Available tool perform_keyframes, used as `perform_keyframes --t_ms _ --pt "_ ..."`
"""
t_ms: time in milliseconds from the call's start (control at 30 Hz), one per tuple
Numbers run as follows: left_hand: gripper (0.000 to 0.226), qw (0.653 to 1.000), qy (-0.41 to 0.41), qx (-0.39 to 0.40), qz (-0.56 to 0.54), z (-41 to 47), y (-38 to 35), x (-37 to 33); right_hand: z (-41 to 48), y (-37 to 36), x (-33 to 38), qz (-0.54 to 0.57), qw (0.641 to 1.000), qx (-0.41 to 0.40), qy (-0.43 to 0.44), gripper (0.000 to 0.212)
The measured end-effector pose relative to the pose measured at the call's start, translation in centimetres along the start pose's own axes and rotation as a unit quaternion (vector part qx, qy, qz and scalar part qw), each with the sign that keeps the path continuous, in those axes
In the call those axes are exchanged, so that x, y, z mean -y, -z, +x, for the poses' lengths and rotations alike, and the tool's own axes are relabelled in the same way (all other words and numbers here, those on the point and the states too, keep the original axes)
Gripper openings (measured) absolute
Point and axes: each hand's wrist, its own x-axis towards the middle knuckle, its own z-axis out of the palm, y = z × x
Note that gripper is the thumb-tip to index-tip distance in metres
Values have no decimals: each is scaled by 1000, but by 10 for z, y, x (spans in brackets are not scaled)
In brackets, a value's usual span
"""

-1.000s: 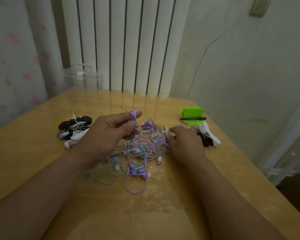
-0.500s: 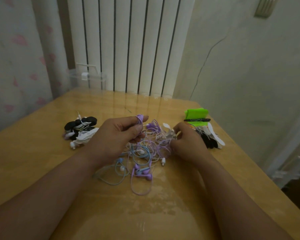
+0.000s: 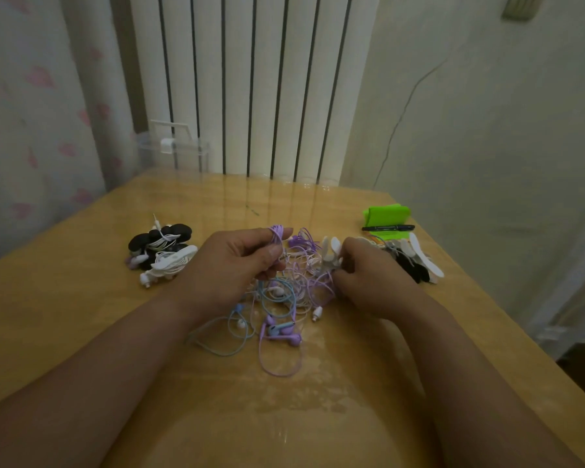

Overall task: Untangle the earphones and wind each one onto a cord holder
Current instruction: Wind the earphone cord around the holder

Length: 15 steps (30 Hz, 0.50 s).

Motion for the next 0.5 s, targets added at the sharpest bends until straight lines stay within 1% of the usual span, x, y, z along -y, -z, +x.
perform_keyframes --t_ms 67,100,167,233,300,333,367,400,433,467,500 --pt "28 1000 1 -7 2 0 0 1 1 -1 -3 11 1000 -10 -7 16" --pt "26 1000 2 -13 0 1 0 0 2 -1 -4 30 999 -32 -10 16" --pt "23 1000 7 -26 -16 1 1 0 3 0 -4 88 991 -104 -12 11" --pt "26 998 23 -33 -53 3 3 0 2 4 1 158 971 -178 -16 13" --pt "30 990 50 -21 -132 7 6 0 0 9 10 247 944 -215 -26 16" --pt "31 979 67 -8 -194 8 9 0 -2 12 16 305 929 -207 -23 15" --pt "32 961 83 11 -263 9 12 -2 -5 15 22 369 912 -179 -15 12" --pt "33 940 95 30 -326 9 14 -4 -9 18 29 440 889 -128 -3 12" --pt "34 922 100 50 -372 9 16 -6 -13 19 35 504 861 -66 7 21" --pt "34 909 98 68 -399 8 18 -7 -17 19 42 545 838 -4 12 31" --pt "35 904 95 83 -409 7 19 -7 -20 17 49 565 823 52 17 38"
